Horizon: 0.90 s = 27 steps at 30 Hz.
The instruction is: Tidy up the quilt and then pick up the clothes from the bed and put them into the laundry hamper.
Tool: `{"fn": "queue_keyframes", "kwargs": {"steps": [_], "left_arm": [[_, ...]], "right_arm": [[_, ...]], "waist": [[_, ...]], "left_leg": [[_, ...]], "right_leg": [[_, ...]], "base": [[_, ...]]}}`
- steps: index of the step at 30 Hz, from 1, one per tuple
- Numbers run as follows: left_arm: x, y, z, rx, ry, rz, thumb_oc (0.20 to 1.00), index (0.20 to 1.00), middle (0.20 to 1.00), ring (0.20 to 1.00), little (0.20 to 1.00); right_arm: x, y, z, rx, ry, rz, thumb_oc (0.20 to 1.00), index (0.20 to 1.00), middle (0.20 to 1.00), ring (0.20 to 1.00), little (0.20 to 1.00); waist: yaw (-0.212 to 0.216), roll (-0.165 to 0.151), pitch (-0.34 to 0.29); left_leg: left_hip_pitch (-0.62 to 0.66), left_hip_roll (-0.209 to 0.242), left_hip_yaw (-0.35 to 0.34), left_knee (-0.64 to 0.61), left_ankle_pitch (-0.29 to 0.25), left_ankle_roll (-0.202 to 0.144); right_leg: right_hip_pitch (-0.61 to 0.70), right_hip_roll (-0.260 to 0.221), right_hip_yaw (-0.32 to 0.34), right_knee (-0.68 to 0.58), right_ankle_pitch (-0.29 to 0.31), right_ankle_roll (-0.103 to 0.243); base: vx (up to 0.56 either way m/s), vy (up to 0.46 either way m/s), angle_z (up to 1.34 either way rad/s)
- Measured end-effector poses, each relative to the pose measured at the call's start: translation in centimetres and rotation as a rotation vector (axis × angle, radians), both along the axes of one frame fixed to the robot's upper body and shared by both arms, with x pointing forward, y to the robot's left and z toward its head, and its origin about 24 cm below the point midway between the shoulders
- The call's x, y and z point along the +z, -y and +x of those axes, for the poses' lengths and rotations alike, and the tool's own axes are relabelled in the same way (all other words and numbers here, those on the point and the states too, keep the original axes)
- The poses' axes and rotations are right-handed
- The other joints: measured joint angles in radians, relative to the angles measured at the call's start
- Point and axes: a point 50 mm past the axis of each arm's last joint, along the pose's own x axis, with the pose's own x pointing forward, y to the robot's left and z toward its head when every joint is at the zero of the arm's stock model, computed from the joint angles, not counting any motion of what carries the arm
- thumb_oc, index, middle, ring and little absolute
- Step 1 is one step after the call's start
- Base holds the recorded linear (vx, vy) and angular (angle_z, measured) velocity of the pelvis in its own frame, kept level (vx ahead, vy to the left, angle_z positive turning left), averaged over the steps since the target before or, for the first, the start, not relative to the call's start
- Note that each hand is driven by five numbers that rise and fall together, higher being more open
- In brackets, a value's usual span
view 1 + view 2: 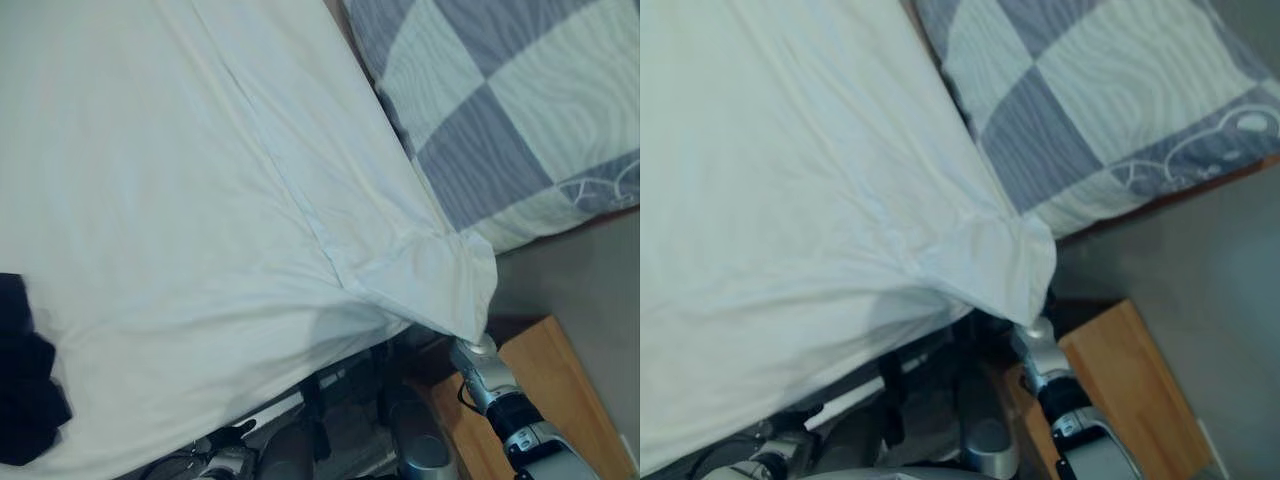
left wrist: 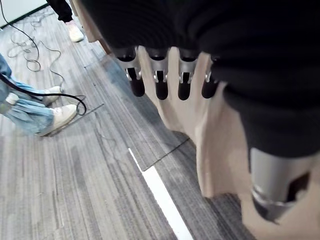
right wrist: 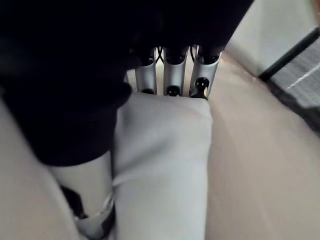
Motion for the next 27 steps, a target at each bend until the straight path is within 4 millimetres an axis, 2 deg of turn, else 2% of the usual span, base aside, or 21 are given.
{"fn": "queue_keyframes", "kwargs": {"steps": [3,6,8,9,10,12,13,14,16,18,19,20,21,22,23,24,25,26,27], "left_arm": [[0.1,0.1,0.3,-0.008,0.006,0.002,1.0,1.0,1.0,1.0,1.0],[0.0,-0.4,-0.4,-0.009,-0.022,0.019,1.0,1.0,1.0,1.0,1.0],[-0.1,-0.7,-0.9,0.015,-0.031,0.017,1.0,1.0,1.0,1.0,1.0],[-0.1,-0.9,-1.0,0.019,-0.035,0.022,1.0,1.0,1.0,1.0,1.0],[0.0,-1.5,-1.2,0.023,-0.043,0.032,1.0,1.0,1.0,1.0,1.0],[0.2,-2.0,-1.1,0.023,-0.042,0.043,1.0,1.0,1.0,1.0,1.0],[0.3,-2.3,-1.1,0.024,-0.044,0.044,1.0,1.0,1.0,1.0,1.0],[0.2,-2.7,-1.6,0.044,-0.061,0.041,1.0,1.0,1.0,1.0,1.0],[0.1,-3.4,-2.9,0.079,-0.112,0.053,1.0,1.0,1.0,1.0,1.0],[0.1,-4.7,-5.2,0.143,-0.191,0.08,1.0,1.0,1.0,1.0,1.0],[0.1,-4.8,-5.4,0.157,-0.202,0.082,1.0,1.0,1.0,1.0,1.0],[0.1,-4.9,-5.5,0.168,-0.21,0.08,1.0,1.0,1.0,1.0,1.0],[0.1,-4.6,-5.4,0.167,-0.208,0.074,1.0,1.0,1.0,1.0,1.0],[0.0,-4.3,-5.3,0.164,-0.204,0.065,1.0,1.0,1.0,1.0,1.0],[-0.2,-3.9,-5.1,0.157,-0.201,0.054,1.0,1.0,1.0,1.0,1.0],[-0.3,-3.6,-5.0,0.152,-0.2,0.049,1.0,1.0,1.0,1.0,1.0],[-0.3,-3.4,-5.0,0.149,-0.198,0.042,1.0,1.0,1.0,1.0,1.0],[-0.4,-2.8,-4.4,0.128,-0.175,0.03,1.0,1.0,1.0,1.0,1.0],[-0.5,-2.7,-4.7,0.118,-0.181,0.032,1.0,1.0,1.0,1.0,1.0]], "right_arm": [[-1.4,1.5,-0.4,-0.097,-0.101,0.145,1.0,1.0,1.0,1.0,1.0],[-2.2,2.4,-0.7,-0.17,-0.187,0.298,1.0,1.0,1.0,1.0,1.0],[-2.8,2.7,-1.0,-0.189,-0.239,0.341,1.0,1.0,1.0,1.0,1.0],[-3.3,2.8,-1.2,-0.201,-0.27,0.359,1.0,1.0,1.0,1.0,1.0],[-4.8,3.2,-2.2,-0.234,-0.377,0.381,1.0,1.0,1.0,1.0,1.0],[-8.5,5.0,-5.8,-0.395,-0.607,0.436,1.0,1.0,1.0,1.0,1.0],[-10.3,6.8,-8.8,-0.539,-0.728,0.465,1.0,1.0,1.0,1.0,1.0],[-12.6,11.0,-16.4,-0.801,-0.93,0.441,1.0,1.0,1.0,1.0,1.0],[-12.8,14.2,-22.8,-0.986,-1.055,0.385,1.0,1.0,1.0,1.0,1.0],[-11.8,17.1,-28.1,-1.115,-1.143,0.298,1.0,1.0,1.0,1.0,1.0],[-11.5,17.7,-29.7,-1.143,-1.171,0.269,1.0,1.0,1.0,1.0,1.0],[-11.2,18.0,-32.0,-1.178,-1.22,0.239,1.0,1.0,1.0,1.0,1.0],[-11.2,17.7,-33.7,-1.198,-1.267,0.235,1.0,1.0,1.0,1.0,1.0],[-11.3,17.3,-34.3,-1.202,-1.286,0.241,1.0,1.0,1.0,1.0,1.0],[-11.7,16.8,-34.0,-1.204,-1.259,0.266,1.0,1.0,1.0,1.0,1.0],[-11.9,16.6,-33.3,-1.19,-1.224,0.271,1.0,1.0,1.0,1.0,1.0],[-12.0,16.6,-32.7,-1.177,-1.193,0.274,1.0,1.0,1.0,1.0,1.0],[-11.7,17.2,-30.3,-1.149,-1.085,0.261,1.0,1.0,1.0,1.0,1.0],[-10.9,18.0,-27.8,-1.116,-0.978,0.223,1.0,1.0,1.0,1.0,1.0]], "waist": [[0.002,-0.007,-0.023],[0.013,-0.02,-0.031],[0.019,-0.026,-0.035],[0.024,-0.033,-0.041],[0.031,-0.042,-0.054],[0.032,-0.056,-0.063],[0.031,-0.059,-0.064],[0.024,-0.066,-0.069],[-0.002,-0.083,-0.081],[-0.039,-0.12,-0.108],[-0.051,-0.127,-0.113],[-0.065,-0.132,-0.117],[-0.064,-0.136,-0.12],[-0.063,-0.136,-0.121],[-0.064,-0.134,-0.123],[-0.067,-0.13,-0.121],[-0.068,-0.12,-0.121],[-0.059,-0.095,-0.123],[-0.058,-0.081,-0.127]], "left_leg": [[0.005,0.001,0.002,-0.01,-0.001,0.0],[0.02,0.002,0.002,-0.011,-0.004,0.002],[0.038,0.003,0.004,-0.011,-0.009,0.005],[0.045,0.005,0.006,-0.011,-0.012,0.006],[0.053,0.007,0.012,-0.011,-0.018,0.01],[0.056,0.012,0.014,-0.011,-0.019,0.013],[0.057,0.015,0.016,-0.011,-0.02,0.015],[0.066,0.019,0.032,-0.011,-0.024,0.021],[0.078,0.022,0.058,-0.011,-0.027,0.025],[0.092,0.031,0.086,-0.013,-0.029,0.023],[0.096,0.037,0.086,-0.014,-0.034,0.019],[0.098,0.043,0.088,-0.014,-0.037,0.015],[0.102,0.045,0.092,-0.015,-0.037,0.012],[0.105,0.047,0.097,-0.015,-0.04,0.011],[0.106,0.055,0.109,-0.019,-0.04,0.013],[0.103,0.062,0.113,-0.02,-0.037,0.014],[0.102,0.07,0.114,-0.021,-0.028,0.022],[0.095,0.1,0.121,-0.021,-0.015,0.015],[0.085,0.114,0.131,-0.02,-0.012,0.011]], "right_leg": [[0.015,-0.006,-0.026,0.003,-0.008,0.009],[0.031,-0.005,-0.031,0.01,-0.007,0.009],[0.048,-0.001,-0.027,0.012,-0.007,0.009],[0.052,0.0,-0.025,0.013,-0.008,0.01],[0.058,0.003,-0.022,0.017,-0.009,0.011],[0.059,0.005,-0.023,0.02,-0.009,0.011],[0.059,0.007,-0.022,0.021,-0.009,0.011],[0.06,0.016,-0.007,0.022,-0.008,0.011],[0.068,0.026,0.014,0.012,-0.007,0.012],[0.068,0.045,0.044,-0.002,0.004,0.026],[0.068,0.053,0.049,-0.002,0.005,0.026],[0.069,0.06,0.052,-0.002,0.006,0.026],[0.07,0.065,0.054,-0.002,0.006,0.026],[0.07,0.068,0.054,-0.002,0.013,0.036],[0.062,0.078,0.062,-0.003,0.034,0.069],[0.059,0.079,0.062,-0.003,0.034,0.078],[0.056,0.081,0.056,0.0,0.02,0.077],[0.035,0.102,0.014,0.057,-0.048,0.03],[0.014,0.116,0.0,0.087,-0.072,0.026]], "base": [[0.05,-0.057,0.3],[0.03,-0.036,0.1],[0.04,-0.025,-0.05],[0.05,-0.037,-0.09],[0.04,-0.041,-0.05],[0.05,-0.056,-0.02],[0.03,-0.057,-0.21],[0.02,-0.045,-0.37],[-0.01,-0.027,-0.5],[-0.05,-0.009,-0.63],[-0.05,-0.011,-0.48],[-0.03,-0.02,-0.2],[-0.02,-0.023,-0.16],[-0.02,-0.037,-0.3],[0.0,-0.038,-0.29],[-0.02,-0.044,-0.21],[-0.03,-0.058,-0.03],[-0.05,-0.05,-0.07],[-0.08,-0.046,-0.14]]}}
